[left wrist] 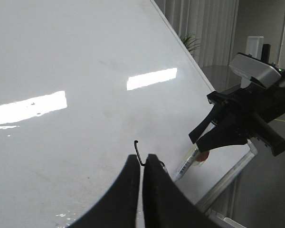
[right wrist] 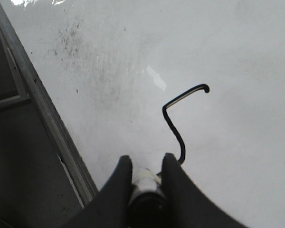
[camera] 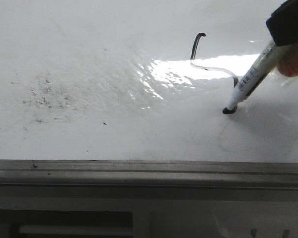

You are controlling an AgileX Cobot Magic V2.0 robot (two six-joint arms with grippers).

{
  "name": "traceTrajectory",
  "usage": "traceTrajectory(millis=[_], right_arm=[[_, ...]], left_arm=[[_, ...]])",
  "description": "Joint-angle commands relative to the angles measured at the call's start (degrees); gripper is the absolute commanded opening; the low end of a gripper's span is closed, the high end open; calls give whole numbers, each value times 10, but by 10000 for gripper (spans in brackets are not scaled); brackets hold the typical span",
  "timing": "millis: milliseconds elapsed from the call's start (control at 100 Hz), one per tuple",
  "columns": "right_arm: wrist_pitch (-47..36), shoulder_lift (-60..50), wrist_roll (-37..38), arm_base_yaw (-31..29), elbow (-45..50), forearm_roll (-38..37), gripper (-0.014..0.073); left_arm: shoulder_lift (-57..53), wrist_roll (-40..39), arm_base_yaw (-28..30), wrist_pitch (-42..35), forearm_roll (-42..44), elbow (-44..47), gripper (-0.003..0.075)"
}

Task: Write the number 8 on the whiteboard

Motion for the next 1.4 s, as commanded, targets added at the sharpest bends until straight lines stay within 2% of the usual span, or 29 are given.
traceTrajectory(millis=[0,480,1050,1170,1390], right_arm=[[-60,17,-11,2,-25,-13,-43],[-150,48,-11,3,-79,-13,-43],[-165,79,-11,3,-104,-13,-43],[-128,70,-11,3,-109,-11,-43],[51,-28,-11,3,-122,26,-43]], left_arm=[[6,-3,2,-25,-7,-16,-20],[6,-3,2,-25,-7,-16,-20],[6,-3,2,-24,-7,-16,-20],[6,-3,2,-24,-7,-16,-20],[6,-3,2,-15,-7,-16,-20]])
